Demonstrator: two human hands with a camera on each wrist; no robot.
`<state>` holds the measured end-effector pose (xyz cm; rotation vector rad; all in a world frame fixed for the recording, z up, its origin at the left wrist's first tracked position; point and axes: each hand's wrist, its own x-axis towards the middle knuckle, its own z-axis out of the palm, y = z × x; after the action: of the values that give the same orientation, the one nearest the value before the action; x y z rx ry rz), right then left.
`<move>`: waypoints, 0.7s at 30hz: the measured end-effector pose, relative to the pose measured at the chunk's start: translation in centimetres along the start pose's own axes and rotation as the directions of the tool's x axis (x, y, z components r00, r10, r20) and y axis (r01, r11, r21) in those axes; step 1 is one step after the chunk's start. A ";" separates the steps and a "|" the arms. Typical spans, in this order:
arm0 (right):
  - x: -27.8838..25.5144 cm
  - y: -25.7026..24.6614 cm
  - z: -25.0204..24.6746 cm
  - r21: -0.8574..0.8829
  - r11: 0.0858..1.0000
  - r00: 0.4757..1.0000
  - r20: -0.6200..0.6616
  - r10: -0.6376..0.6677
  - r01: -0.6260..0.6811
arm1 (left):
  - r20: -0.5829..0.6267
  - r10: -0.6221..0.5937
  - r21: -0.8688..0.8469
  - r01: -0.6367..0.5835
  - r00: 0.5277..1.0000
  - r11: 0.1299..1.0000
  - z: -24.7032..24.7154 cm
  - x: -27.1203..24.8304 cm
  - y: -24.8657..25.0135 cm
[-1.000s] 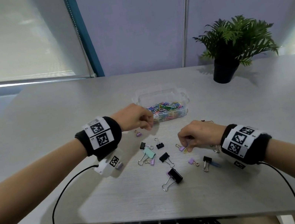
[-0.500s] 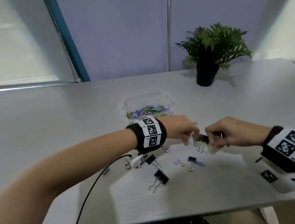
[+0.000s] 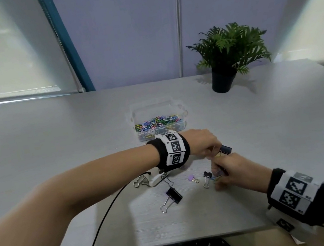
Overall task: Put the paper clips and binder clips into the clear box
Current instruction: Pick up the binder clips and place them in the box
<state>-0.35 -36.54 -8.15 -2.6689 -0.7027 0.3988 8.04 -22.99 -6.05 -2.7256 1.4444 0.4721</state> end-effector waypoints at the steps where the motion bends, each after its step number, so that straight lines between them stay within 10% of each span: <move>1: 0.1 -0.1 0.3 -0.006 1.000 1.000 -0.013 -0.002 0.002 | 0.006 0.002 0.012 -0.002 1.000 1.000 0.0 0.1 0.0; 8: 0.1 0.0 0.6 0.001 0.998 0.998 -0.023 -0.063 0.063 | 0.003 0.001 0.026 -0.001 1.000 1.000 0.4 -0.7 -0.6; 15: 0.0 1.0 -1.4 0.028 0.998 0.997 0.036 -0.062 0.061 | -0.076 -0.222 -0.435 0.168 0.972 0.885 -1.9 -5.1 -3.9; 21: 2.8 1.4 -4.4 0.061 0.997 0.996 -0.068 0.053 -0.049 | -0.299 -0.429 -0.378 0.307 0.852 0.874 -4.9 -8.6 -9.2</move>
<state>4.16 -37.36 -5.25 -2.6349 -0.5941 0.3325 12.24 -11.56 -0.16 -3.4030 0.8886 0.1775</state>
